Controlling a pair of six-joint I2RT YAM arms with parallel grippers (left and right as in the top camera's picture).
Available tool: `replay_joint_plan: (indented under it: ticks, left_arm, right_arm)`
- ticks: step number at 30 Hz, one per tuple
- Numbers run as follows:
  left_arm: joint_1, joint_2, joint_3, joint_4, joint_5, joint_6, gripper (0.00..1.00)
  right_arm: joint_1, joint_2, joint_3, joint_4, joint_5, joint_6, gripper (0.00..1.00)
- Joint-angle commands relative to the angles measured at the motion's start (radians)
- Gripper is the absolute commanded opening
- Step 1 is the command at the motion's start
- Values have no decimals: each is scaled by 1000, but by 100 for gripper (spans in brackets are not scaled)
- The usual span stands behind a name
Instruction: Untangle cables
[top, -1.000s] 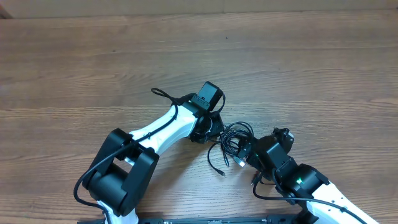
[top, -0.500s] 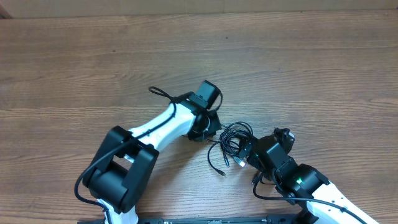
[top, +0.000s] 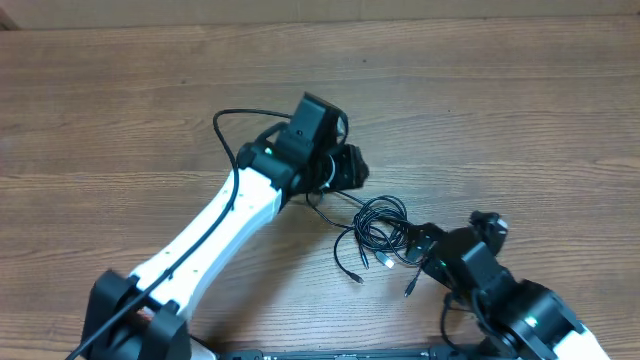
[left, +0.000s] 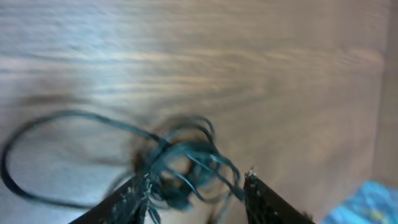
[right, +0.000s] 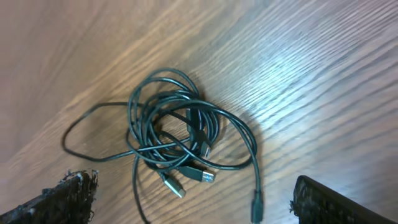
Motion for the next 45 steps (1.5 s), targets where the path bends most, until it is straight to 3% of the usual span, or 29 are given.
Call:
replay_joint_plan:
  ticks: [1,6,10,16,18,21,31,40,45]
  left_arm:
    - [-60,3,6,-57,-24,14,52]
    - [-159,4,5,-148,-183,-87,55]
    - [-239,13,4,-148,-286,-219,72]
    - [-306,76,4,-134,-392,-397,71]
    - [-309,102,4,-134,-389,-426,68]
    - [-309,161,4,-130,-389,-489,54]
    - [-309,285,4,-66,-378,-527,35]
    - [-309,291,4,-85,-378,-560,34]
    - [-309,291,4,-122,-334,-612,24]
  right_arm:
    - [-1,-72,82,-69,41,-7,100]
    - [-1,-129,106,-146,37,17,100]
    - [-1,-130,106,-179,37,34,100]
    - [-1,-130,106,-182,53,29,100]
    - [-1,-130,106,-185,54,30,100]
    - [-1,-130,106,-199,66,30,100]
    - [-1,-130,106,-224,97,31,100]
    - [-1,-130,106,-225,97,31,100]
    - [-1,-130,106,-225,97,31,100]
